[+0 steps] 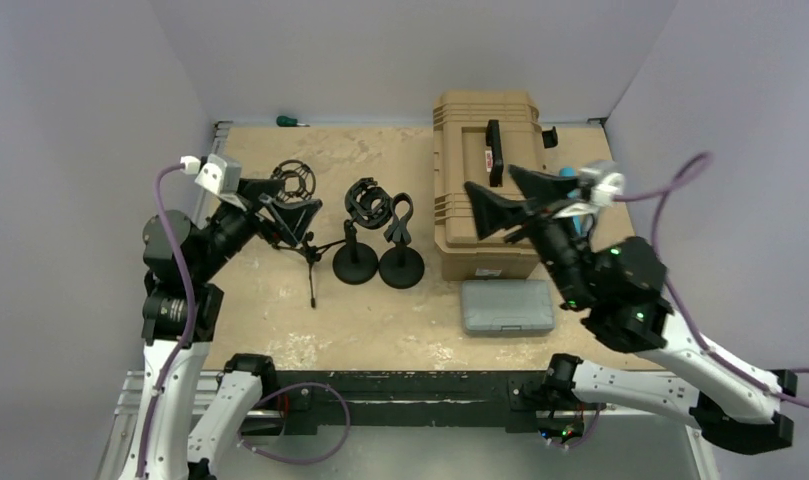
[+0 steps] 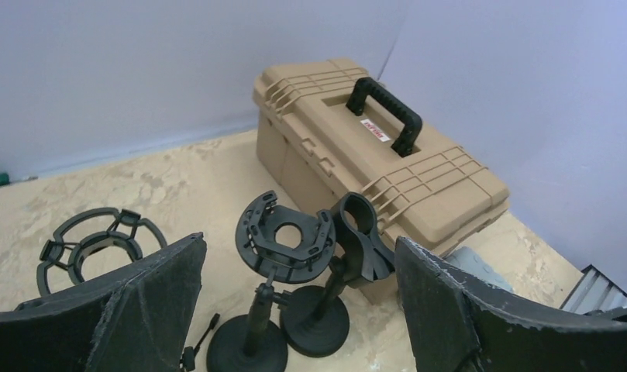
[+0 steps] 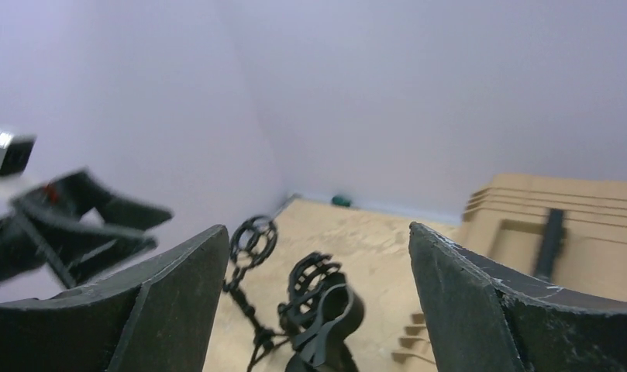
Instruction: Remove the microphone from the stand
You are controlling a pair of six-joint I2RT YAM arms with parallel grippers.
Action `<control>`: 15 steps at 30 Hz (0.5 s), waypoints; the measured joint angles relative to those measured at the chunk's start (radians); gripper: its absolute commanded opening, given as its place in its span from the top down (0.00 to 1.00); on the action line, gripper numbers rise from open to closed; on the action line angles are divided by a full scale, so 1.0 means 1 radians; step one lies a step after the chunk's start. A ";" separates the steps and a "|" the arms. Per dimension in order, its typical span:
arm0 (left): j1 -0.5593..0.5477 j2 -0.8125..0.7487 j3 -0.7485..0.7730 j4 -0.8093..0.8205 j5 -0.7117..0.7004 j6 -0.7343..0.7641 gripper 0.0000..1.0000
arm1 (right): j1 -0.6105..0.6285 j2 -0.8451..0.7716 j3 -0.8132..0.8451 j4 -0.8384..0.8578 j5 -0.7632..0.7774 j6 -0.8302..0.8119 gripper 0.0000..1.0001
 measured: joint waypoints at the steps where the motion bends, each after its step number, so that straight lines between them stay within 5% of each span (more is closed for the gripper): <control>1: -0.008 -0.023 -0.016 0.019 0.006 0.001 0.11 | 0.000 -0.032 -0.004 -0.002 0.034 -0.002 0.15; 15: -0.019 -0.251 -0.146 0.262 0.015 -0.013 0.10 | -0.001 -0.375 -0.063 0.015 0.364 -0.124 0.04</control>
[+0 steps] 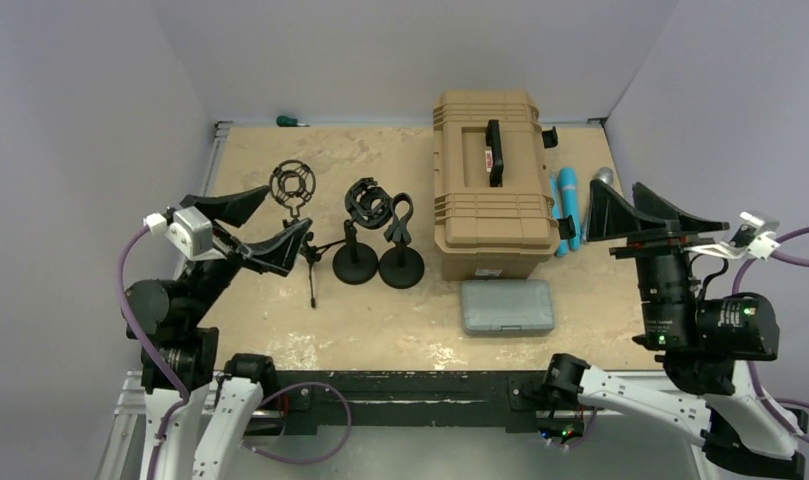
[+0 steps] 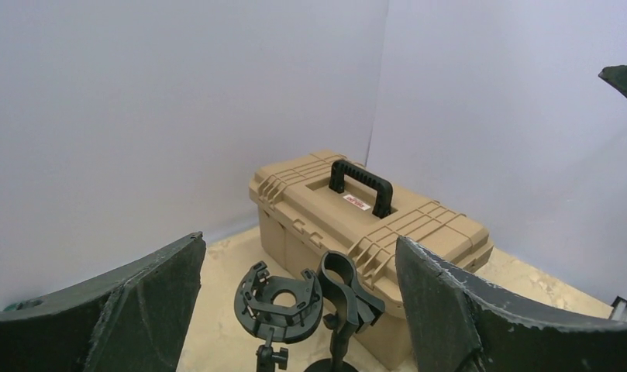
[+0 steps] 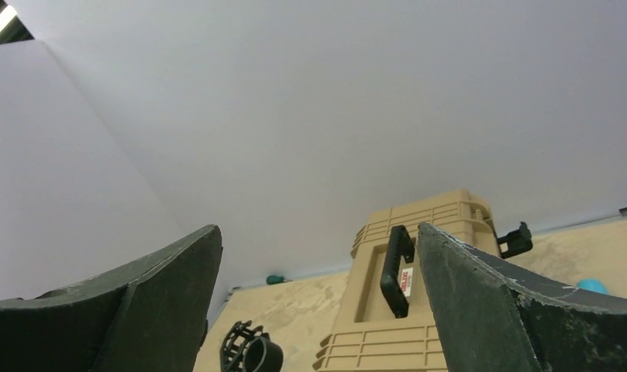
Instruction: Remove the microphone from the stand
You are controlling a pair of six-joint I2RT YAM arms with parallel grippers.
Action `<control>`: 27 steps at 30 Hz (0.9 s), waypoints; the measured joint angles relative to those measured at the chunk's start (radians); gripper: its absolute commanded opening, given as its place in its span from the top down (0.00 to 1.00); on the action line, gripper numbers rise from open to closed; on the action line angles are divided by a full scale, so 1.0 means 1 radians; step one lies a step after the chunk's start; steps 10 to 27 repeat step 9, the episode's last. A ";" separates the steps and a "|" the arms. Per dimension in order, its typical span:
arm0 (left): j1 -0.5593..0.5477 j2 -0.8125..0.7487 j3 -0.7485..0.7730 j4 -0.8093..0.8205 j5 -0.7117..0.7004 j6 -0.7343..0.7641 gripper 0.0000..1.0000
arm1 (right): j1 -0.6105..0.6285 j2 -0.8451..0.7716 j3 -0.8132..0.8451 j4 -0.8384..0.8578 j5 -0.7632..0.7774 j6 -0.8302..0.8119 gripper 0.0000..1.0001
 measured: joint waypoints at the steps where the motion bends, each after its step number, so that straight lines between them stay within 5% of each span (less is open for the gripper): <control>1: 0.000 -0.010 -0.006 0.005 -0.006 0.000 0.10 | 0.000 -0.010 -0.001 0.003 0.008 -0.008 0.03; 27: 0.000 -0.024 -0.014 0.023 -0.037 0.000 0.11 | 0.000 -0.064 -0.010 0.038 0.025 -0.033 0.01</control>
